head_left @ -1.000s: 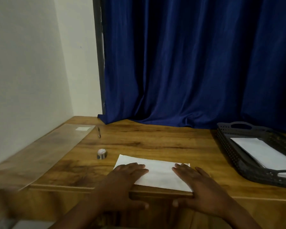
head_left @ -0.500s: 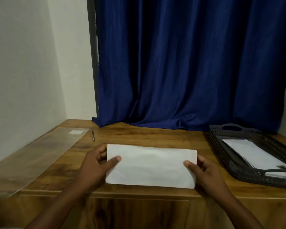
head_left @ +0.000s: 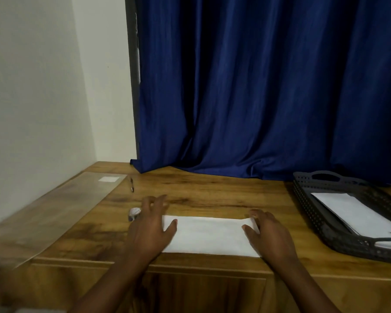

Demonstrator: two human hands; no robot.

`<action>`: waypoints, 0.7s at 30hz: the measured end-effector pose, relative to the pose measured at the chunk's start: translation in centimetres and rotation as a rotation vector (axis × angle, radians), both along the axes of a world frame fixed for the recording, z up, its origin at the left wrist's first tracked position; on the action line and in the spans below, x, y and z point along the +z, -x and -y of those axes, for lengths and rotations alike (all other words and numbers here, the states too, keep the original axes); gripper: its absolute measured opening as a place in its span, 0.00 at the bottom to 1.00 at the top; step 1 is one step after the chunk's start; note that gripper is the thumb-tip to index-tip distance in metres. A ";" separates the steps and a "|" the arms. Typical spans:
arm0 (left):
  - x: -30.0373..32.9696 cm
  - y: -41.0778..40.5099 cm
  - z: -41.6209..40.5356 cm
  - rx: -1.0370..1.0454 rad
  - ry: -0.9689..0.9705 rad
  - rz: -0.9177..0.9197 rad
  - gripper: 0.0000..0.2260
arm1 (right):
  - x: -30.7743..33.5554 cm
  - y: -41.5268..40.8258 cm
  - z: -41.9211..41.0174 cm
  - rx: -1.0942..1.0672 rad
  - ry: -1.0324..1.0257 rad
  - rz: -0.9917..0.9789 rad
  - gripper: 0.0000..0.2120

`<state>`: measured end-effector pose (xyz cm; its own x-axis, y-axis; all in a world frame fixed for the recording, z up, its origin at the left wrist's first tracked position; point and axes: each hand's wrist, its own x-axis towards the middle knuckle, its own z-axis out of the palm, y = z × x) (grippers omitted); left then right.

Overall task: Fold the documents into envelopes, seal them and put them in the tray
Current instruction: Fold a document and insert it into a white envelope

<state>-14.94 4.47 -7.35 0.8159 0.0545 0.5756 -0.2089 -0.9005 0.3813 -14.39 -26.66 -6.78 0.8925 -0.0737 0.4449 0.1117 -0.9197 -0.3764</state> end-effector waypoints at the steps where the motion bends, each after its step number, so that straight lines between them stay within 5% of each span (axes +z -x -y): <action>1: 0.2 0.2 0.0 0.030 -0.037 0.041 0.29 | -0.1 0.0 0.0 0.002 0.031 -0.005 0.19; 5: 1.9 0.1 -2.4 0.085 0.042 0.085 0.28 | -0.1 0.2 0.0 0.001 0.048 0.000 0.16; 13: 1.4 -1.0 -8.4 0.158 0.177 -0.256 0.40 | 0.4 0.2 -0.7 -0.030 0.085 -0.032 0.18; 17: 1.6 -1.0 -8.2 0.191 0.205 -0.221 0.32 | 0.4 -0.1 -1.0 -0.003 0.015 -0.050 0.18; 21: 2.3 -0.8 -7.3 0.125 0.320 -0.211 0.13 | 0.2 -0.6 -2.2 0.069 -0.060 -0.045 0.16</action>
